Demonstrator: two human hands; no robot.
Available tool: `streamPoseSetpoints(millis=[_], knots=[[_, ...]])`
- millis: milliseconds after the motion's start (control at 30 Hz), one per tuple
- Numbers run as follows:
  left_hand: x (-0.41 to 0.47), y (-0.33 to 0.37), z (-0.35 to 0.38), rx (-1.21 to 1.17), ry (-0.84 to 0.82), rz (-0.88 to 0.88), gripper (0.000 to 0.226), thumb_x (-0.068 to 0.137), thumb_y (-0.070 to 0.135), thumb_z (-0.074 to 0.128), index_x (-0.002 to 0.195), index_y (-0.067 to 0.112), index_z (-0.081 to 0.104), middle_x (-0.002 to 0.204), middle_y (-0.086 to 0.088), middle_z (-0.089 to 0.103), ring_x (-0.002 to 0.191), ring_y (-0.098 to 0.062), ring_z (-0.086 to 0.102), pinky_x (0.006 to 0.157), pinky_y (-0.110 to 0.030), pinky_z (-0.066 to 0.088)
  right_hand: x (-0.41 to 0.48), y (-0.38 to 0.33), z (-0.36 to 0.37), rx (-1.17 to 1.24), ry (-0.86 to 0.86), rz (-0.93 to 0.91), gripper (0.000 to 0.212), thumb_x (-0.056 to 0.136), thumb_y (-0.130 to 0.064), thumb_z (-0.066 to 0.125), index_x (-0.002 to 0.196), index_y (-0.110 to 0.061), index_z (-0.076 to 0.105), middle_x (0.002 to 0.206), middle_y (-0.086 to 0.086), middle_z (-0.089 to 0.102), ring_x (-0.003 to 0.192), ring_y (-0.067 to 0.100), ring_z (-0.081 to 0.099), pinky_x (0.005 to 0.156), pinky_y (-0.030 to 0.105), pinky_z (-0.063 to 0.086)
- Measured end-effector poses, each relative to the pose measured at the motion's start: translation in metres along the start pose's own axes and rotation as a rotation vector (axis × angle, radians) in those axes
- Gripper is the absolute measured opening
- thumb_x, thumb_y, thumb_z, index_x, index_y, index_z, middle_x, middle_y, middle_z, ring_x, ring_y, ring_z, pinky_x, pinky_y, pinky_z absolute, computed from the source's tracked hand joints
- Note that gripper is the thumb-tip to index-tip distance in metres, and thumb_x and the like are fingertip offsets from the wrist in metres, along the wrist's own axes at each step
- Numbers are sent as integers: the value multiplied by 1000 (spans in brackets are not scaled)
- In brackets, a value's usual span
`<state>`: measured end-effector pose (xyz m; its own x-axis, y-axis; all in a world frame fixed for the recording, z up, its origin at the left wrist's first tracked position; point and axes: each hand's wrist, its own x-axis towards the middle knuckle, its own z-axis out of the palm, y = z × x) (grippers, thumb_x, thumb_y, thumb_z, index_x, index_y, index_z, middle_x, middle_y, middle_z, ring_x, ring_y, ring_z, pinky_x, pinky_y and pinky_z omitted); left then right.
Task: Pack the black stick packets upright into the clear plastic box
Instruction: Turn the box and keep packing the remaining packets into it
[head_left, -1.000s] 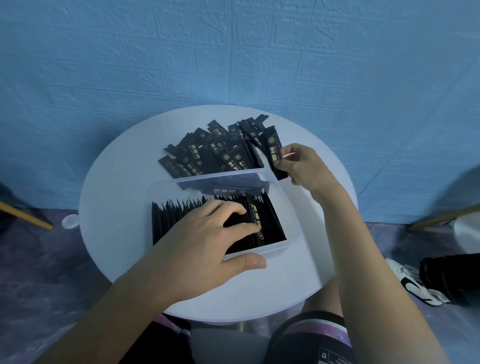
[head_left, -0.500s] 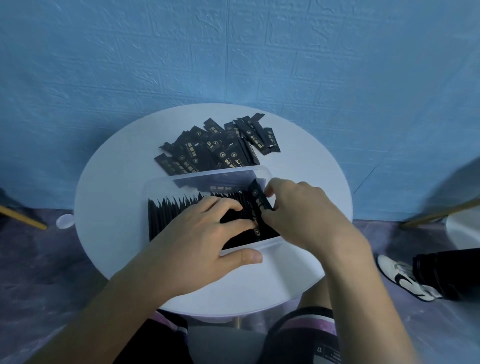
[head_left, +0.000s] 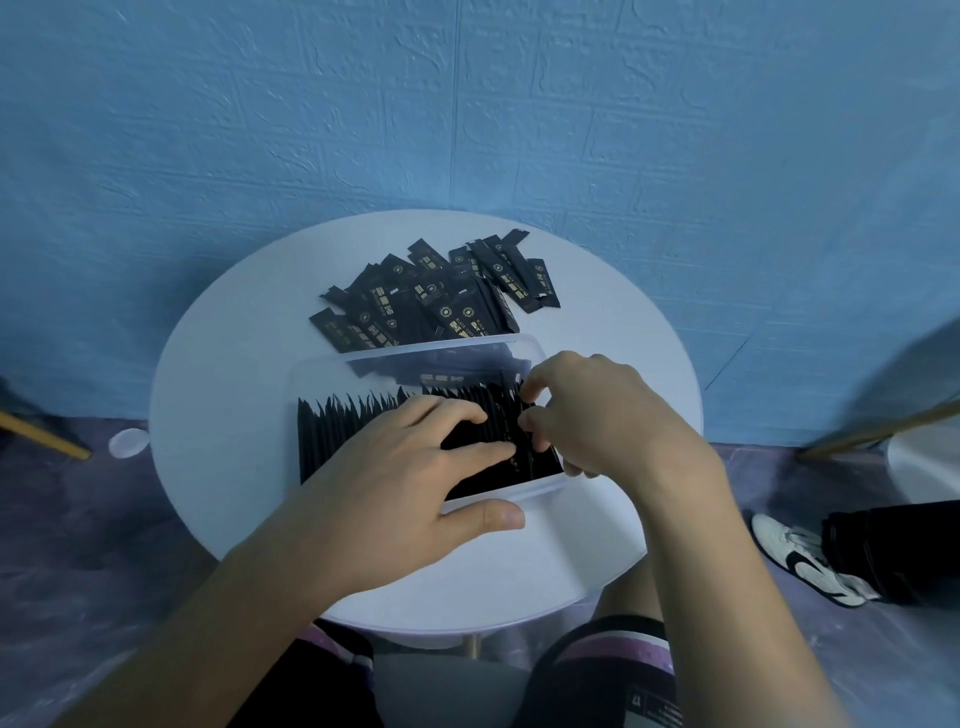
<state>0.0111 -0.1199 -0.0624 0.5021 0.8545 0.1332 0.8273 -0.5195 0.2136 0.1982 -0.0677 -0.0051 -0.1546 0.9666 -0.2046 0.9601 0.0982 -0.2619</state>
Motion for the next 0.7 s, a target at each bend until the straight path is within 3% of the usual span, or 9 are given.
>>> streamPoseSetpoints(millis=[133,233,300,433,600,700], knots=[[0,1,0,27,-25,11,72,96,79,22,142,37,58,150,5,48,137,-17,40,110,-40,40,3,-2,-3,-2,0,-9,20,90,-18,57,107,-16,67,77,7,72,70,28,66,74,38,59],[-1,1,0,21,-45,13,74,94,82,19,147,40,51,163,6,34,152,-17,24,121,-34,17,15,-3,-3,-15,65,-56,23,89,-15,56,110,-16,65,71,8,69,67,26,66,75,38,59],[0,0,0,0,-56,7,76,92,83,18,149,42,47,165,8,30,154,-15,22,118,-24,3,25,-4,-3,-41,52,-79,26,88,-10,56,112,-17,64,66,7,69,59,22,66,74,35,59],[-1,0,-3,3,-59,-13,75,92,83,19,147,43,50,163,9,36,149,-16,34,115,-23,8,37,-6,-13,9,-137,-68,35,92,-5,50,124,-16,61,69,4,75,39,13,63,59,21,54],[-1,2,-5,18,-78,-20,76,92,83,16,146,43,51,162,9,37,149,-16,36,115,-26,8,42,-7,-22,65,-271,-131,49,98,-3,50,144,-17,50,89,6,78,35,8,58,42,14,46],[-1,3,-6,1,-70,-16,76,90,85,16,148,46,47,164,10,32,152,-15,30,116,-26,7,44,-3,-25,124,-304,-144,47,99,-4,51,143,-20,50,92,7,77,36,7,57,40,14,44]])
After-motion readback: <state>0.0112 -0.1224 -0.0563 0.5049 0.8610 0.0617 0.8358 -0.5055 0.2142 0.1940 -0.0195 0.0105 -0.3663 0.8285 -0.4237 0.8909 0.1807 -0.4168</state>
